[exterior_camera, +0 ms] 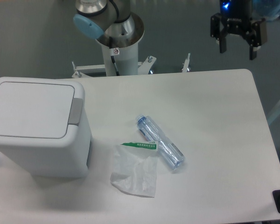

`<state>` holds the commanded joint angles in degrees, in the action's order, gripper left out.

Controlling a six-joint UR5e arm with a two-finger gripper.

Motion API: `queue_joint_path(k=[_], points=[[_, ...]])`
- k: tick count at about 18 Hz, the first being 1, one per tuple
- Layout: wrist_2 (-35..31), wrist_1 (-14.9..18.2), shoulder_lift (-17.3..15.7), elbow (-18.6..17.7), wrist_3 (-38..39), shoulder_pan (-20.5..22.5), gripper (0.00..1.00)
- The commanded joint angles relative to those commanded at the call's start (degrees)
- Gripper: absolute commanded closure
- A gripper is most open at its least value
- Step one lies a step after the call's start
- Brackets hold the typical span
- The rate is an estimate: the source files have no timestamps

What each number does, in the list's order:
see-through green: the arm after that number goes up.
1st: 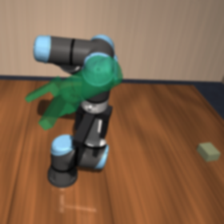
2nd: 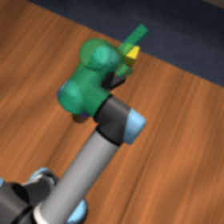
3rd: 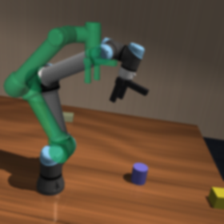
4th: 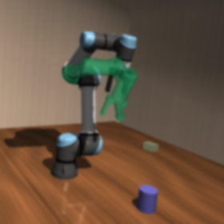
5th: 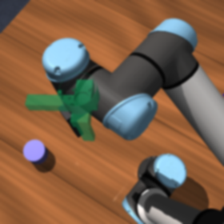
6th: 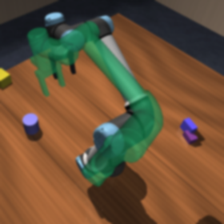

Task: Open the trash can
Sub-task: 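Move the open gripper over the white trash can's lid edge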

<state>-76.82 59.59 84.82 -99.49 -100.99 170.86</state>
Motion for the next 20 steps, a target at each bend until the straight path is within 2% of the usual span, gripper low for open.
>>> queue_joint_path(k=[5,7,9,11,14,20], points=[[-0.5,0.4,-0.4,0.2,2.4,-1.3,0.00],[-0.2,0.4,-0.5,0.1,12.5,-3.2,0.00],[0.3,-0.3,-0.4,-0.7,26.7,-7.4,0.00],[0.4,-0.4,0.3,0.1,36.6,-11.3,0.00],[0.6,-1.9,-0.1,-0.5,44.2,-12.7,0.00],[0.6,-1.9,0.1,0.1,61.6,-19.7,0.00]])
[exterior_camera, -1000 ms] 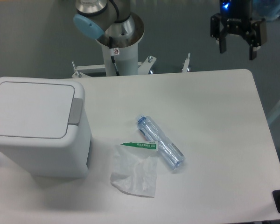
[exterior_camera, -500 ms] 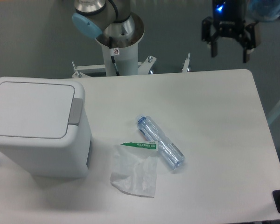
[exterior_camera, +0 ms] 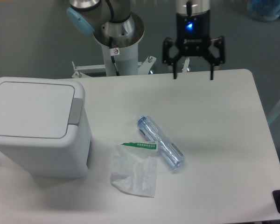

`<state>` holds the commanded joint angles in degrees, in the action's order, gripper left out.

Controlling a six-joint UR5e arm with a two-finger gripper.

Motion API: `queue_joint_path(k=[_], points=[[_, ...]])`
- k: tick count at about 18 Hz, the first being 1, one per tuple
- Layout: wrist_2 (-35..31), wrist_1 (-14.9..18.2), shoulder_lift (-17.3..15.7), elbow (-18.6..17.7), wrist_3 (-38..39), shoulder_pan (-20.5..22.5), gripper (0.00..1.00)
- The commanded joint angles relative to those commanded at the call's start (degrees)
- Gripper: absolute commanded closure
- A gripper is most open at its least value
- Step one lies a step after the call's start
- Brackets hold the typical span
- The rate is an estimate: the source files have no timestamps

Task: Open the trash can
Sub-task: 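Move the open gripper over the white trash can's lid edge, then lower the gripper fingers onto the lid's raised tab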

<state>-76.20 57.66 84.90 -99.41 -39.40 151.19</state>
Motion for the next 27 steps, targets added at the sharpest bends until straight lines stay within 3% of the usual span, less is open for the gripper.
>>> queue_joint_path(k=[5,10,13,19,27], points=[[1.6,0.0,0.4,-0.3,10.0,-6.9,0.00],[11.3,-2.1,1.9,-0.2,21.4,-10.0,0.00],[14.5,-2.2,2.2,-0.2,23.5,-10.7,0.00],[14.7,-4.7,4.4,-0.3,24.8,-13.5,0.00],[14.6,-5.0,5.4,-0.8,24.8,-14.2,0.00]])
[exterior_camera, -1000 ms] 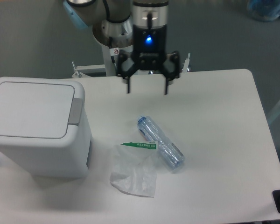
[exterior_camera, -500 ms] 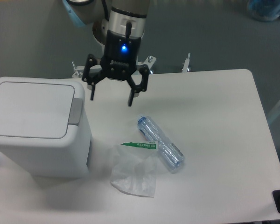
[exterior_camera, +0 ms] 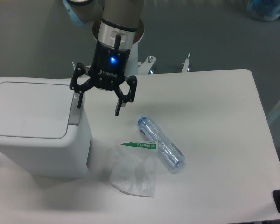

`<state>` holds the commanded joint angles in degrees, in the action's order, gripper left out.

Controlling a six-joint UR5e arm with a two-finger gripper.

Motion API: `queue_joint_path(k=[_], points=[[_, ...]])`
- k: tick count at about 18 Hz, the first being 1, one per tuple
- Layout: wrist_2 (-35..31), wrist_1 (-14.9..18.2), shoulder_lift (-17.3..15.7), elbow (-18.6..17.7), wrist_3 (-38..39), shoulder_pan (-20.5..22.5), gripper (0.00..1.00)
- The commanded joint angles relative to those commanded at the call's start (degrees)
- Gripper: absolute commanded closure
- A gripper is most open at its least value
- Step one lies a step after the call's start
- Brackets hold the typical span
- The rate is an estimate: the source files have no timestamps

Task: Open the trash can
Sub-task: 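Lower the gripper fingers onto the lid's raised tab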

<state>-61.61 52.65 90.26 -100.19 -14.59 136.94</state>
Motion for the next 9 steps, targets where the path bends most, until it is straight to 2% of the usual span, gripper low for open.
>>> queue_joint_path(k=[9], points=[[-0.2,0.0,0.9,0.1,0.0,-0.5,0.00]])
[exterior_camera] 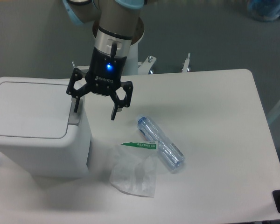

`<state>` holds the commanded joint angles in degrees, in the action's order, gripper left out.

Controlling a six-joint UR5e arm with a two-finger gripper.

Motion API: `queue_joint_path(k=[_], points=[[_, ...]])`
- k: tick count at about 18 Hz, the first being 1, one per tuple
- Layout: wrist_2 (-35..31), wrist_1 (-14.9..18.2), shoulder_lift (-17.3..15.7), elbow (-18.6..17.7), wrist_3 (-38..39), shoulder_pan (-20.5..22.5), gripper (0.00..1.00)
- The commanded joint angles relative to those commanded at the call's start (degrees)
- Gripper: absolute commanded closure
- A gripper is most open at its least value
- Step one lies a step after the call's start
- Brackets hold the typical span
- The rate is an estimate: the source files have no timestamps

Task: Open the trash can
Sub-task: 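Lower the gripper fingers onto the lid's raised tab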

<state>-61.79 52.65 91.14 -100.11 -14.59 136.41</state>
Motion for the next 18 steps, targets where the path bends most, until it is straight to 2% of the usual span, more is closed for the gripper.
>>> queue_joint_path(k=[18], points=[[-0.3,-0.1,0.8,-0.2,-0.1,0.0,0.00]])
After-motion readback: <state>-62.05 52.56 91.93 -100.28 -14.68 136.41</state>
